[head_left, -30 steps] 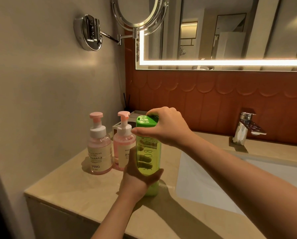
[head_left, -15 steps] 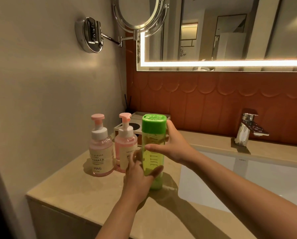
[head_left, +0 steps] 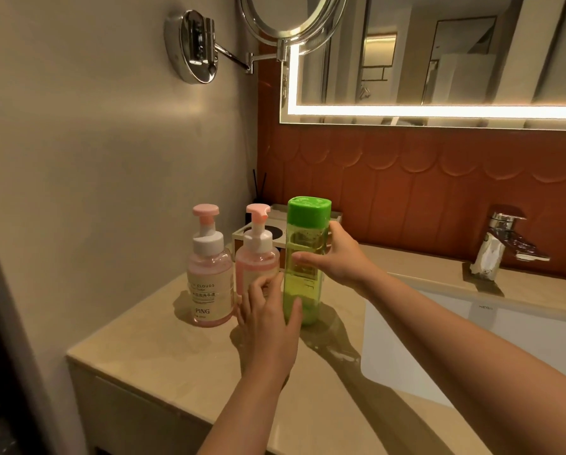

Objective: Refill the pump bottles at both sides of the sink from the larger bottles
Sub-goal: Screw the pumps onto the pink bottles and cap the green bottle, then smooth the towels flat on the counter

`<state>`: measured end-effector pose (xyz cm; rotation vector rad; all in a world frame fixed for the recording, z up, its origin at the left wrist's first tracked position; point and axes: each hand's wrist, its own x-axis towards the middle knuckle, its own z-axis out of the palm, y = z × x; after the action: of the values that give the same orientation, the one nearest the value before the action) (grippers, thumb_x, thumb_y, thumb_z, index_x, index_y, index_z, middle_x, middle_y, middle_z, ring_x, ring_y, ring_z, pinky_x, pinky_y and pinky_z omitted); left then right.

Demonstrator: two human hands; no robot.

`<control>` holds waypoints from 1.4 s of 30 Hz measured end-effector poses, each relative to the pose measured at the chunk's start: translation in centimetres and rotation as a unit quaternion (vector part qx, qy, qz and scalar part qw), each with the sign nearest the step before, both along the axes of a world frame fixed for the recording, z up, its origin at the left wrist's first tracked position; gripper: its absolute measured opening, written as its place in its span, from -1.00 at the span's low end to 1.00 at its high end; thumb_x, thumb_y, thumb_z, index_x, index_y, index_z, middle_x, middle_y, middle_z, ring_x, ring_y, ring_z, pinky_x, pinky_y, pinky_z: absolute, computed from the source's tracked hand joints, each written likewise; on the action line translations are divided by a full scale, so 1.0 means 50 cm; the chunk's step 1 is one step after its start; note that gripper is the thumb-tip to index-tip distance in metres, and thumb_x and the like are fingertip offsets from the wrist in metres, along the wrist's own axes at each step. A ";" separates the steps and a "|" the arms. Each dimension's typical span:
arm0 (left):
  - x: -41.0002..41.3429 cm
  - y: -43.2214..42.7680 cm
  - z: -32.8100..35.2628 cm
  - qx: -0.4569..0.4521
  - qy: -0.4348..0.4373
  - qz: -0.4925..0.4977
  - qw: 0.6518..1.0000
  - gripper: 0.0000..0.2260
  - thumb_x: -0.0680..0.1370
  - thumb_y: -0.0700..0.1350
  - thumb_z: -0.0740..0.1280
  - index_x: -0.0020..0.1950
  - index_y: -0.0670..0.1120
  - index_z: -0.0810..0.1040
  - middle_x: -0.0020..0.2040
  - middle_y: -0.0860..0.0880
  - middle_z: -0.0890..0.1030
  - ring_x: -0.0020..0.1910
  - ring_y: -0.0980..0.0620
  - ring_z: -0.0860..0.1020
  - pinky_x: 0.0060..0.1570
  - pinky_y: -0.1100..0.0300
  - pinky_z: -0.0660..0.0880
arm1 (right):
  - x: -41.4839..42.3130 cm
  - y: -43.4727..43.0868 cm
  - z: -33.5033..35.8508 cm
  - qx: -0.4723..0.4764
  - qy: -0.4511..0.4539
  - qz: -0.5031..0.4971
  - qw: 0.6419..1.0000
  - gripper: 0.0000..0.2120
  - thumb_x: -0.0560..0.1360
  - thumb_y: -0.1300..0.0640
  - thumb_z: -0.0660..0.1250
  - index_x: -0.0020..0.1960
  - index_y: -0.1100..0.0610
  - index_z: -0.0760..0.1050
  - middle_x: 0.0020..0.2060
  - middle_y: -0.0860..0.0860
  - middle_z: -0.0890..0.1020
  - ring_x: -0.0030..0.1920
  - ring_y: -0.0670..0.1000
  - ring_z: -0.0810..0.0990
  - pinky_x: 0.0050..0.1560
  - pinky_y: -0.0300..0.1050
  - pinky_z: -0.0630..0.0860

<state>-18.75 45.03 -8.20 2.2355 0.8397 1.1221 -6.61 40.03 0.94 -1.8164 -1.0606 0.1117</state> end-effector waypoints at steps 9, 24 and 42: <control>0.004 0.012 -0.007 -0.045 0.034 -0.006 0.998 -0.52 0.58 0.11 0.14 0.49 0.14 0.12 0.47 0.11 0.10 0.45 0.01 0.09 0.32 -0.11 0.28 | 0.017 0.049 0.003 -0.069 0.031 0.014 0.997 -0.42 0.39 0.12 0.47 0.32 0.19 0.31 0.15 0.01 0.51 0.07 -0.06 0.47 0.08 -0.16 0.45; 0.009 0.031 -0.022 -0.045 -0.012 -0.022 0.999 -0.65 0.56 0.09 0.16 0.35 0.12 0.35 0.38 0.12 0.34 0.36 0.00 0.34 0.22 -0.19 0.38 | 0.008 -0.046 -0.040 -0.222 -0.022 0.014 0.975 -0.43 0.52 0.03 0.31 0.45 0.14 0.21 0.40 0.05 0.34 0.31 -0.02 0.37 0.26 -0.13 0.33; 0.056 -0.155 0.080 0.052 0.207 -0.332 0.919 -0.80 0.61 0.03 0.17 0.14 0.02 0.51 0.09 0.06 0.56 0.04 0.09 0.50 0.06 0.13 0.49 | 0.021 -0.467 -0.049 -0.415 -0.188 -0.041 0.889 -0.66 0.53 -0.02 0.27 0.28 0.03 0.44 0.20 -0.01 0.54 0.10 -0.03 0.53 0.09 -0.20 0.48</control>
<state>-15.93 37.27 -4.21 2.5869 0.1104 0.3837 -5.58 16.66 -1.50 -2.7386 -1.3167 0.1874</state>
